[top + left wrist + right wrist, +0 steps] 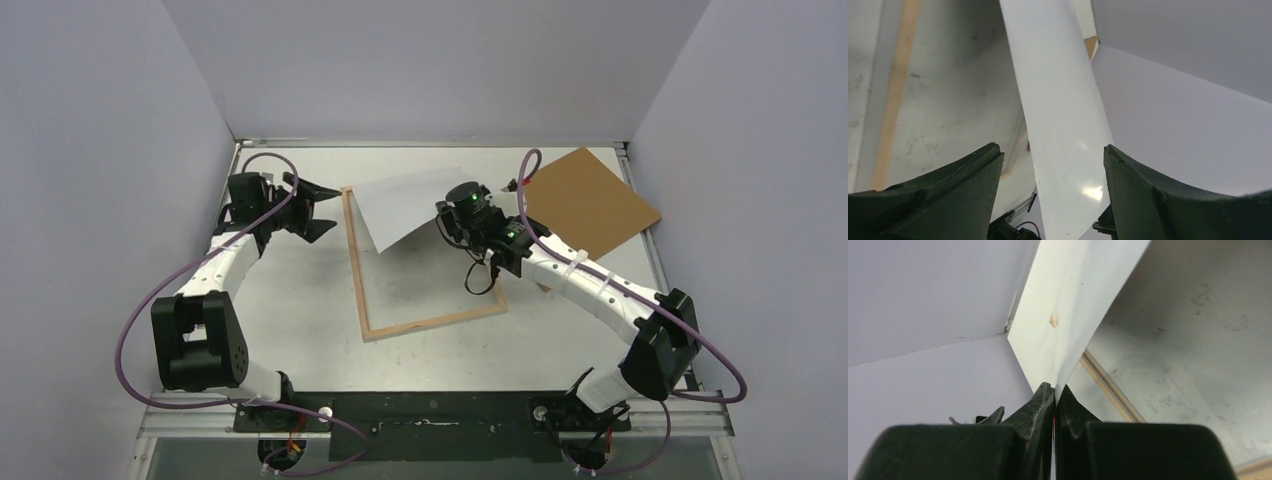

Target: Put the photo into the frame

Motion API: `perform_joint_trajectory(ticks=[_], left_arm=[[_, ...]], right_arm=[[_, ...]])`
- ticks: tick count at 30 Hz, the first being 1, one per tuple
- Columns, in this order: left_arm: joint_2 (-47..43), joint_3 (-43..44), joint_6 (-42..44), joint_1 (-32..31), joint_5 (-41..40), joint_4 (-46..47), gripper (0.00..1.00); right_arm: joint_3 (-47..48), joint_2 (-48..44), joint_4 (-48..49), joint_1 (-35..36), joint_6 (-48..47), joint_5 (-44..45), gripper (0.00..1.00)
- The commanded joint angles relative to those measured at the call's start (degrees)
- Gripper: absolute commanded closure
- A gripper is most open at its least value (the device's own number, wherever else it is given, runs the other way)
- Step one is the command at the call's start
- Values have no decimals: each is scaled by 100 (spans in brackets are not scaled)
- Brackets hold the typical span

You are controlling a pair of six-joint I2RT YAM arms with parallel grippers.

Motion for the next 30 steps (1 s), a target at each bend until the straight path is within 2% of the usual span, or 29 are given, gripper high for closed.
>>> perform_joint_trajectory(ticks=[1, 7, 17, 22, 30], left_arm=[[69, -245, 836, 169, -5, -336, 29], [641, -57, 1674, 184, -105, -717, 31], [1625, 386, 2288, 184, -458, -896, 33], [1875, 284, 2334, 162, -283, 74, 40], [2275, 292, 2676, 163, -489, 192, 42]], right_arm=[[-564, -663, 86, -39, 81, -147, 100], [-1375, -1021, 141, -10, 56, -116, 100], [-2407, -1150, 897, 118, 507, -126, 100], [-2554, -1144, 943, 341, 637, 32, 100], [-3110, -1224, 1386, 642, 710, 289, 99]])
